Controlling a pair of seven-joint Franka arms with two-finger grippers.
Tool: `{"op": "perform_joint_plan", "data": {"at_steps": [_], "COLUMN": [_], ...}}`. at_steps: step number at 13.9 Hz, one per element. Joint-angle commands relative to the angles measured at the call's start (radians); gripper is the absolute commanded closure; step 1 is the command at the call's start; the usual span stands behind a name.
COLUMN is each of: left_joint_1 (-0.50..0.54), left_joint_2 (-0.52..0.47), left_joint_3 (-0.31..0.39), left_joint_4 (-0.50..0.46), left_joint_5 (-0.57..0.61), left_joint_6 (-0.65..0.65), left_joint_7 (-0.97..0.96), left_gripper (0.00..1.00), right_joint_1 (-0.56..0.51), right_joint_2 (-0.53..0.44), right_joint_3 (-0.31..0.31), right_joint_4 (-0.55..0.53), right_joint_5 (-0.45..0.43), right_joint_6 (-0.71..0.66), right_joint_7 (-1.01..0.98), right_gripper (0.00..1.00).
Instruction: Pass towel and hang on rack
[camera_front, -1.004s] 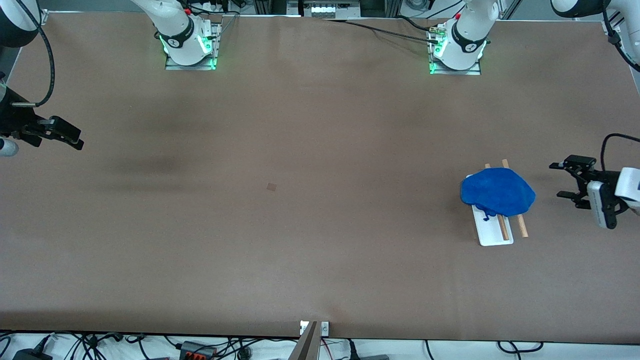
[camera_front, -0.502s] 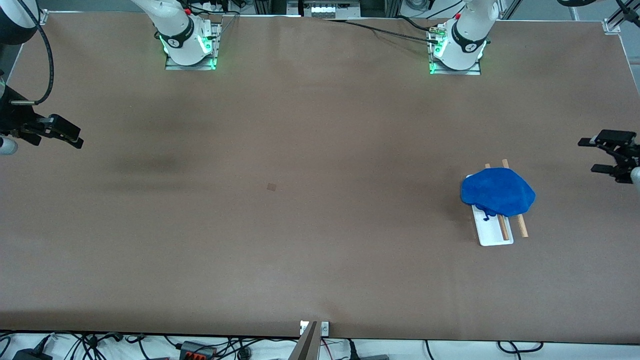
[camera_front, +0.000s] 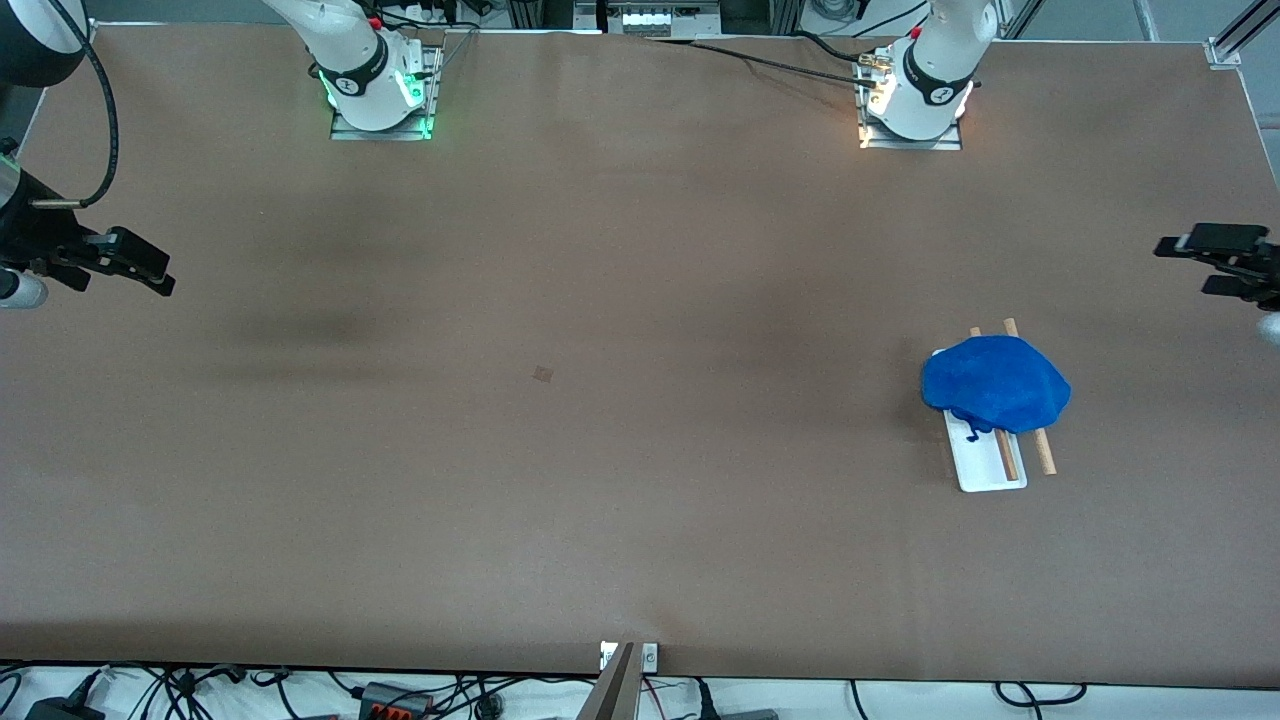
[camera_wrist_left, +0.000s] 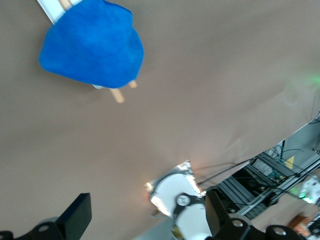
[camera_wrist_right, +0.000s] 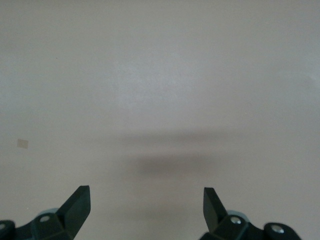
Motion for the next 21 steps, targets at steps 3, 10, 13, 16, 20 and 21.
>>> {"op": "perform_joint_plan", "data": {"at_steps": [3, 10, 13, 16, 20, 21], "left_joint_1": [-0.07, -0.11, -0.149, -0.169, -0.229, -0.235], "left_joint_2": [-0.037, -0.037, -0.099, -0.332, -0.503, -0.518], "left_joint_3": [-0.003, 0.013, 0.056, 0.088, 0.086, 0.086], "left_joint_4": [-0.003, 0.037, -0.018, -0.319, -0.529, -0.549], "left_joint_5": [0.029, 0.039, 0.046, 0.084, 0.199, 0.199], "left_joint_6": [-0.027, -0.027, 0.039, 0.25, 0.368, 0.365], "left_joint_7": [-0.113, -0.177, -0.193, -0.359, -0.522, -0.553], "left_gripper": [0.0, 0.0, 0.0, 0.0, 0.0, 0.0], "right_joint_1": [-0.017, -0.022, -0.02, -0.022, -0.02, -0.018], "right_joint_2": [-0.007, -0.014, -0.011, -0.008, -0.01, -0.011], "right_joint_3": [0.012, 0.015, 0.015, 0.013, 0.012, 0.012], "right_joint_4": [0.009, 0.009, 0.001, -0.005, -0.014, -0.014], "right_joint_5": [-0.014, -0.008, -0.005, -0.007, -0.011, -0.011], "right_joint_6": [-0.043, -0.046, -0.014, 0.003, -0.008, -0.014], "right_joint_7": [-0.011, -0.011, -0.015, -0.018, -0.061, -0.061], "right_gripper": [0.0, 0.0, 0.0, 0.0, 0.0, 0.0]}}
